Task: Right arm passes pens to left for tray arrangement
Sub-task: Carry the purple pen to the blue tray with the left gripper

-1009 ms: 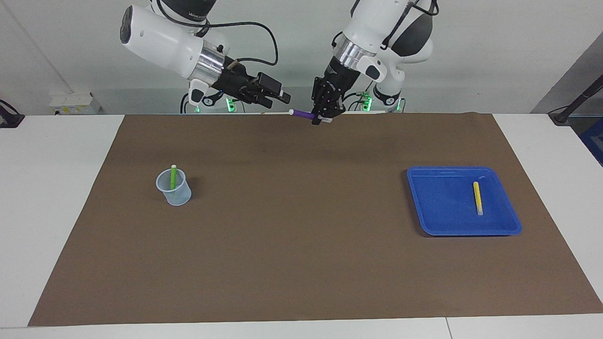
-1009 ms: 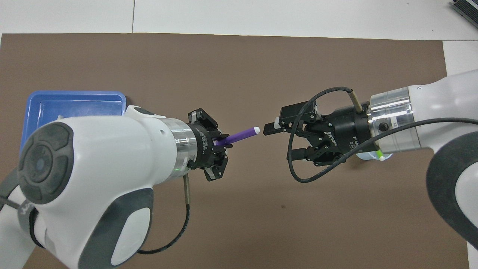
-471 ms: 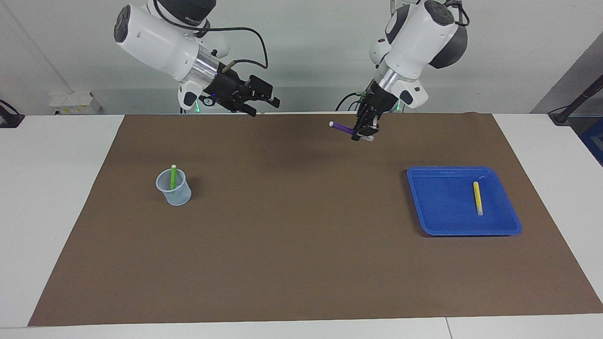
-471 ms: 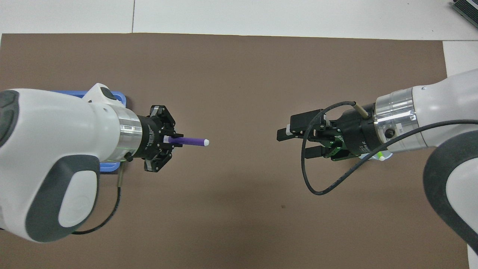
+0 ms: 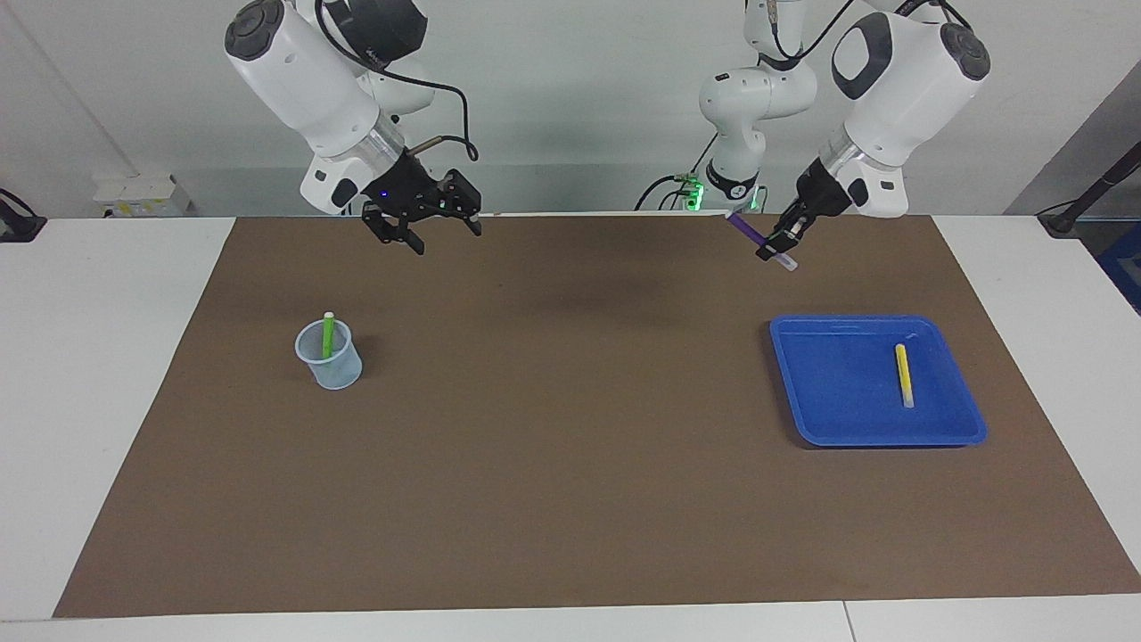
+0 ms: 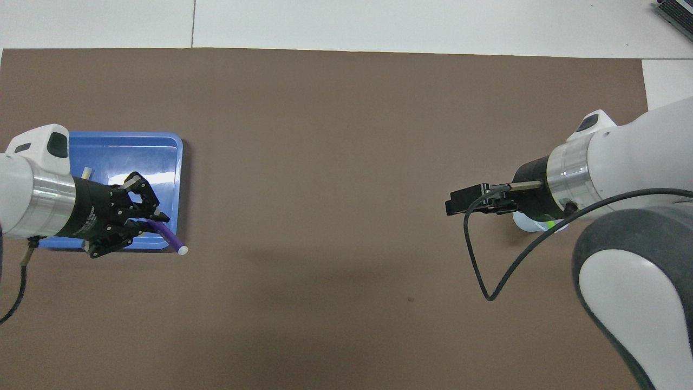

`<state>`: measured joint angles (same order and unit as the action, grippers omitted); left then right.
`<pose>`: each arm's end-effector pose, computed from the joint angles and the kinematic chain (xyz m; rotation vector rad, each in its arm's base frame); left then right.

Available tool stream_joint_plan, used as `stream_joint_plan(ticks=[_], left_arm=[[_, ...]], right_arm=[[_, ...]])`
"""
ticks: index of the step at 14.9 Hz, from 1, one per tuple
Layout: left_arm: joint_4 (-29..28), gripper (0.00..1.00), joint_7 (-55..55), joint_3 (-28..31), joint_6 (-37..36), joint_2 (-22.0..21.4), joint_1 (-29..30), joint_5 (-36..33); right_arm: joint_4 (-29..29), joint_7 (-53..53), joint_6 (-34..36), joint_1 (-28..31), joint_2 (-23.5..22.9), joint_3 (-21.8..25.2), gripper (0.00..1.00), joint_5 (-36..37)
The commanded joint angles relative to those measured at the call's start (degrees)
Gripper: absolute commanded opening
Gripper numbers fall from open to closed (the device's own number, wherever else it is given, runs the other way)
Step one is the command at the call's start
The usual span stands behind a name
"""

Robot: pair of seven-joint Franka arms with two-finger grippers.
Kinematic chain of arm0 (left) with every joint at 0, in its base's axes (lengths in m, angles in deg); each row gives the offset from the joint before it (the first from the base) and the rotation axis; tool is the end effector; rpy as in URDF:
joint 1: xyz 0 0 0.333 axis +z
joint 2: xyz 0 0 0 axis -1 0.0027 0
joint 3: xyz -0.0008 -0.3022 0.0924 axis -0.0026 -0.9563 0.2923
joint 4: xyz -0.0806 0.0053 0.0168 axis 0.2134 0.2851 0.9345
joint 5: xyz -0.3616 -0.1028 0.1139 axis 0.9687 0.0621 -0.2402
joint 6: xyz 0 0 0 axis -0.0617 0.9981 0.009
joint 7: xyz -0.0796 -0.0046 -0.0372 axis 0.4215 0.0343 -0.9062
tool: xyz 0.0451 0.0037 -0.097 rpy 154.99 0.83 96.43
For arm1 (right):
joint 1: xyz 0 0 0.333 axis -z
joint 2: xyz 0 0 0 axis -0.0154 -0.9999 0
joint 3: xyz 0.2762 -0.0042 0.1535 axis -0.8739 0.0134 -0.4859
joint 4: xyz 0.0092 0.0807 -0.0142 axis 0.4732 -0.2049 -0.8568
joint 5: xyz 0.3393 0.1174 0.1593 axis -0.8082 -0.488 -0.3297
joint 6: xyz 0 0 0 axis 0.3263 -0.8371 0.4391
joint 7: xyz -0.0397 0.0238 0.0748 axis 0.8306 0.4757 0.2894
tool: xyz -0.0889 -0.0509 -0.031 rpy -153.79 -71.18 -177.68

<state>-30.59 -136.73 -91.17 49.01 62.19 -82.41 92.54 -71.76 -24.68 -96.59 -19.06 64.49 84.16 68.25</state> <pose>0.4943 -0.0886 0.5491 2.6546 1.1787 -0.2410 0.5251 0.1465 0.5743 -2.8114 -0.0904 0.0659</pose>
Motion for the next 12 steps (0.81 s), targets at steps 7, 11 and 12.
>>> stream_joint_plan(ticks=[7,11,12], left_arm=[[3.0,0.00,28.6,0.2,3.6,9.4,7.8,-17.1],[4.9,0.00,45.3,0.2,8.8,14.8,11.5,-18.9],[4.9,0.00,47.1,0.2,10.3,15.6,11.9,-19.0]], right_arm=[[-5.5,4.5,-0.6,1.8,3.4,-0.3,1.00,12.8],[-11.3,8.5,-5.4,3.5,5.8,-0.3,1.00,15.4],[-12.7,9.7,-7.0,3.6,6.2,-0.2,1.00,16.3]])
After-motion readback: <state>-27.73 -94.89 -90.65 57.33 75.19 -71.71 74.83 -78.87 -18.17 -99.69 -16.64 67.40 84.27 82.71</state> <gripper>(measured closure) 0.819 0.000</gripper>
